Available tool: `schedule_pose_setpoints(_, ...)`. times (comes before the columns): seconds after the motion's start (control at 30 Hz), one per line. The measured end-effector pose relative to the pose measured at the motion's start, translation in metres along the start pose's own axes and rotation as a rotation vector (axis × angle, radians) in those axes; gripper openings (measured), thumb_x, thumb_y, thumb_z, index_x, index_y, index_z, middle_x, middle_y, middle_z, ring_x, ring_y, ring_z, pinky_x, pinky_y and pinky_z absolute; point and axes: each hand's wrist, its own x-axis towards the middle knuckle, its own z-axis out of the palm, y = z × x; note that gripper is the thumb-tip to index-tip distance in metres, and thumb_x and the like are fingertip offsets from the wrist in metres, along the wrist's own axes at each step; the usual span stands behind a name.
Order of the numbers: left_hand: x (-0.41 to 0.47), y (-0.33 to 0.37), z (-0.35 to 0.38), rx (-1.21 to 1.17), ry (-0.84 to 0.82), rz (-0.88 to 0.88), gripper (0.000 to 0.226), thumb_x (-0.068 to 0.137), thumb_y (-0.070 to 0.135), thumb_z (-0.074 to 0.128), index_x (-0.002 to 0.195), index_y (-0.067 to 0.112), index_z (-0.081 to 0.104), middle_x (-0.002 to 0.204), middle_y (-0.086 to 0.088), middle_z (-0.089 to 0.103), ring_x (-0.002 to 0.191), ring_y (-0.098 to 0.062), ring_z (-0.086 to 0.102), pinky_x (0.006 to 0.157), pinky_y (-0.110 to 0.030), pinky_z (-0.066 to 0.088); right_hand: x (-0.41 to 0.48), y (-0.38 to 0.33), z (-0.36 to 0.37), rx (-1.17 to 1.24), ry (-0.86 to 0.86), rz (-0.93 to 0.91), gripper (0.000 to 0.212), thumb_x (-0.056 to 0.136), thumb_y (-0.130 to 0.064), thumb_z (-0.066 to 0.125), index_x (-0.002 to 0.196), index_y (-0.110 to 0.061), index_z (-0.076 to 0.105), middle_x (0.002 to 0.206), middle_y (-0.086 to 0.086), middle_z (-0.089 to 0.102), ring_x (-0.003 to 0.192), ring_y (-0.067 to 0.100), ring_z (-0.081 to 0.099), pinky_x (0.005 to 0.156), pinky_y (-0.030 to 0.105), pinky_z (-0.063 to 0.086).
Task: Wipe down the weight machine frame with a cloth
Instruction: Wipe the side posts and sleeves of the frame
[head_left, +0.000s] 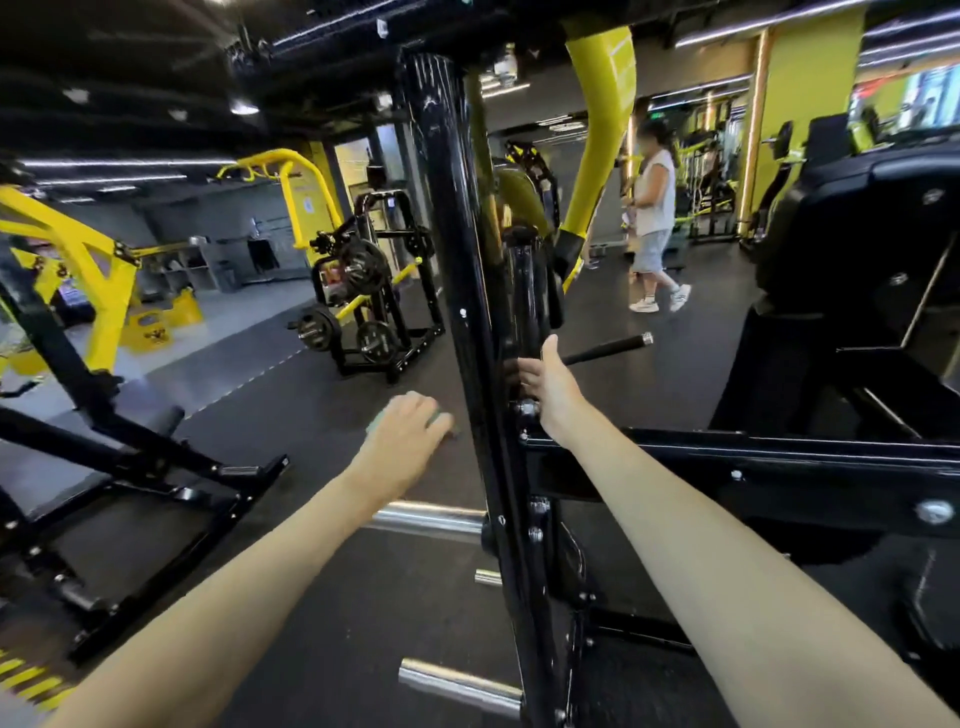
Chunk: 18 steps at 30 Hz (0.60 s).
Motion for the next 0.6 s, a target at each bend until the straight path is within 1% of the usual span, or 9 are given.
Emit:
schedule_pose_setpoints(0.07, -0.004, -0.018, -0.006, -0.211, 0.061, -0.325, 0.023, 0.078, 0.000, 0.052, 0.092, 0.017, 0.059, 0.085, -0.005, 0.060, 0.078, -0.029, 0.051, 0.072, -0.037, 0.036, -0.003, -0.003, 0.004, -0.083, 0.039, -0.004, 0.066, 0.097, -0.064, 0.021, 0.087, -0.018, 0.068, 0.098, 0.002, 0.067, 0.096, 0.018, 0.059, 0.086, 0.032, 0.043)
schedule_pose_setpoints(0.1, -0.003, -0.021, -0.012, -0.335, 0.095, -0.449, 0.030, 0.079, -0.004, 0.046, 0.093, 0.016, 0.063, 0.087, -0.003, 0.062, 0.082, -0.029, 0.050, 0.076, -0.039, 0.038, -0.006, -0.005, 0.006, -0.104, 0.063, -0.014, 0.062, 0.098, -0.061, 0.024, 0.083, -0.017, 0.066, 0.091, 0.002, 0.068, 0.086, 0.016, 0.061, 0.082, 0.030, 0.046)
schedule_pose_setpoints(0.2, 0.018, -0.011, -0.046, -0.674, 0.256, -0.593, 0.039, 0.081, -0.009, 0.034, 0.093, 0.012, 0.064, 0.091, 0.003, 0.063, 0.092, -0.013, 0.050, 0.087, -0.034, 0.042, -0.015, -0.015, 0.015, -0.074, 0.134, -0.057, 0.055, 0.100, -0.053, 0.032, 0.077, -0.015, 0.063, 0.069, -0.001, 0.063, 0.059, 0.011, 0.056, 0.057, 0.022, 0.044)
schedule_pose_setpoints(0.27, 0.038, 0.000, -0.072, -0.819, 0.365, -0.684, 0.039, 0.087, -0.011, 0.035, 0.100, 0.015, 0.062, 0.099, 0.003, 0.059, 0.092, -0.002, 0.044, 0.086, -0.022, 0.037, -0.021, -0.021, 0.021, -0.062, 0.162, -0.092, 0.051, 0.101, -0.050, 0.034, 0.079, -0.014, 0.063, 0.075, 0.002, 0.062, 0.063, 0.012, 0.056, 0.058, 0.022, 0.044)
schedule_pose_setpoints(0.33, 0.057, 0.003, -0.090, -0.901, 0.502, -0.760, 0.037, 0.091, -0.008, 0.036, 0.110, 0.013, 0.060, 0.100, 0.005, 0.053, 0.097, -0.009, 0.045, 0.088, -0.024, 0.038, -0.028, -0.026, 0.026, -0.084, 0.164, -0.122, 0.046, 0.101, -0.046, 0.035, 0.085, -0.014, 0.064, 0.081, 0.001, 0.061, 0.072, 0.012, 0.057, 0.061, 0.023, 0.041)
schedule_pose_setpoints(0.4, 0.073, 0.003, -0.100, -0.878, 0.638, -0.694, 0.035, 0.090, -0.006, 0.038, 0.113, 0.009, 0.060, 0.100, 0.012, 0.052, 0.100, -0.016, 0.047, 0.089, -0.020, 0.037, -0.036, -0.027, 0.027, -0.140, 0.170, -0.136, 0.043, 0.101, -0.045, 0.036, 0.100, -0.014, 0.065, 0.092, 0.001, 0.062, 0.087, 0.014, 0.057, 0.061, 0.022, 0.034)
schedule_pose_setpoints(0.47, 0.085, 0.003, -0.100, -0.777, 0.690, -0.529, 0.033, 0.088, -0.007, 0.041, 0.112, 0.003, 0.062, 0.104, 0.002, 0.059, 0.101, -0.018, 0.046, 0.091, -0.011, 0.032, -0.044, -0.029, 0.029, -0.165, 0.197, -0.165, 0.045, 0.102, -0.044, 0.035, 0.112, -0.013, 0.065, 0.105, 0.005, 0.062, 0.097, 0.017, 0.056, 0.061, 0.022, 0.032)
schedule_pose_setpoints(0.53, 0.087, 0.009, -0.083, -0.708, 0.673, -0.379, 0.030, 0.089, -0.004, 0.043, 0.108, -0.001, 0.065, 0.106, -0.010, 0.062, 0.101, -0.020, 0.046, 0.093, -0.010, 0.032, -0.049, -0.029, 0.028, -0.174, 0.227, -0.178, 0.044, 0.102, -0.045, 0.035, 0.103, -0.014, 0.066, 0.104, 0.006, 0.063, 0.091, 0.015, 0.056, 0.062, 0.023, 0.033)
schedule_pose_setpoints(0.6, 0.074, 0.019, -0.056, -0.644, 0.630, -0.273, 0.028, 0.090, 0.002, 0.046, 0.105, -0.003, 0.069, 0.109, -0.010, 0.057, 0.101, -0.023, 0.046, 0.089, -0.020, 0.042, -0.052, -0.027, 0.026, -0.143, 0.246, -0.165, 0.041, 0.102, -0.045, 0.034, 0.089, -0.019, 0.063, 0.089, 0.000, 0.063, 0.078, 0.010, 0.055, 0.062, 0.025, 0.033)
